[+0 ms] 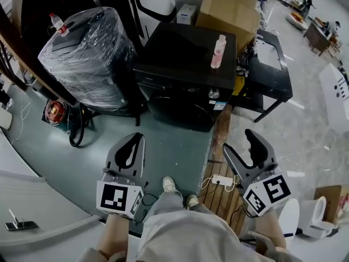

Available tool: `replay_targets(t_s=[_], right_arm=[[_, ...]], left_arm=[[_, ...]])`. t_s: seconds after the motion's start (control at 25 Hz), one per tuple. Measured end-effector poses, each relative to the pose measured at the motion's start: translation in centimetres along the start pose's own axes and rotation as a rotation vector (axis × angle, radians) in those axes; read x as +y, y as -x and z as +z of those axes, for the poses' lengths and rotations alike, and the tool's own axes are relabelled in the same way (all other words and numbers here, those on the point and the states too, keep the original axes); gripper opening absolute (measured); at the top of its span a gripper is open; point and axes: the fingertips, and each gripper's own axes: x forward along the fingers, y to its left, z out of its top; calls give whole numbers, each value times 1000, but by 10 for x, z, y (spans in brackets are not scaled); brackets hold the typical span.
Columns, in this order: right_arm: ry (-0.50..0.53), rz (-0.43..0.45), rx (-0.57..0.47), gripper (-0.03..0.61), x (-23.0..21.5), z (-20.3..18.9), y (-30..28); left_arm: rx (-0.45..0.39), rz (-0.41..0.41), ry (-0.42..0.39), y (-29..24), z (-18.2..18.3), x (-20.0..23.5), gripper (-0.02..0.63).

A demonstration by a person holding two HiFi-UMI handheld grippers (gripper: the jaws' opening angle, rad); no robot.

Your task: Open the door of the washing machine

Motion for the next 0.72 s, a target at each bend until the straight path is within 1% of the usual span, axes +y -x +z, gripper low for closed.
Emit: replay_targets(t_s=[0.28, 0.4, 0.56, 0.72], right_arm=[[0, -9, 87, 311, -3, -20, -74], [-16, -21, 122, 311, -5, -29, -98], [-36, -36, 154, 311, -10, -42, -131], [-82, -46, 222, 311, -24, -69, -158]], left_arm=[[52, -56, -11, -46, -34, 48, 32], [79, -100, -5, -68, -52, 60, 32], [106, -144, -20, -97, -68, 77, 32], [124, -175, -3, -122, -87, 79, 32]])
